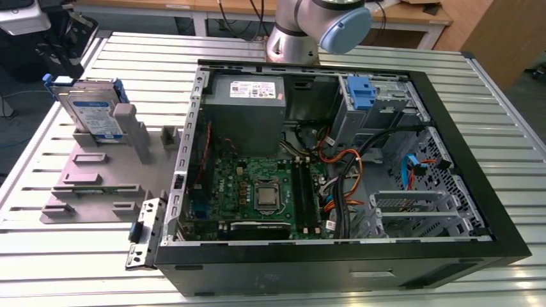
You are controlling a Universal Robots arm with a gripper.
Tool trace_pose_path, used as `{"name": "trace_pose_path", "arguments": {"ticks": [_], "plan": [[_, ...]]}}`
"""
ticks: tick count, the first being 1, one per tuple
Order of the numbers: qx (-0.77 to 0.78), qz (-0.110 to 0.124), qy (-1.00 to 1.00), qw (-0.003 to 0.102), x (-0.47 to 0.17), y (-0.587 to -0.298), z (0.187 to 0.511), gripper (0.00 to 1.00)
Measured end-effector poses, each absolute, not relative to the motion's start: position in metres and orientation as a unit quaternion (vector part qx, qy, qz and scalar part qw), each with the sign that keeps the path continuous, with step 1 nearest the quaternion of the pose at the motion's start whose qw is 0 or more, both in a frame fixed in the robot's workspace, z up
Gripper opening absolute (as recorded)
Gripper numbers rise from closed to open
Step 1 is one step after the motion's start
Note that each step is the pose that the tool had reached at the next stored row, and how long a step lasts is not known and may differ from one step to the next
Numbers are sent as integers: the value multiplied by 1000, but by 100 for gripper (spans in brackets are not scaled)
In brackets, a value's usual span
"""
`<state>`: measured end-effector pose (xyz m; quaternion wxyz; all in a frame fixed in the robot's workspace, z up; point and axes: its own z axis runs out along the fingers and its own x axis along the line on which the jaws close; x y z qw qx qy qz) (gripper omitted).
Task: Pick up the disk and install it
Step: 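Reach for the disk, then pick up the disk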
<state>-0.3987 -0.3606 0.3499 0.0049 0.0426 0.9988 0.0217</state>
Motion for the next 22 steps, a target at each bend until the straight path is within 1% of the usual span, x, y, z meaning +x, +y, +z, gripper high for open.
{"name": "trace_pose_path", "arguments": {"ticks": [22], "plan": [[31, 22, 999, 5, -399, -361, 349, 11]]}}
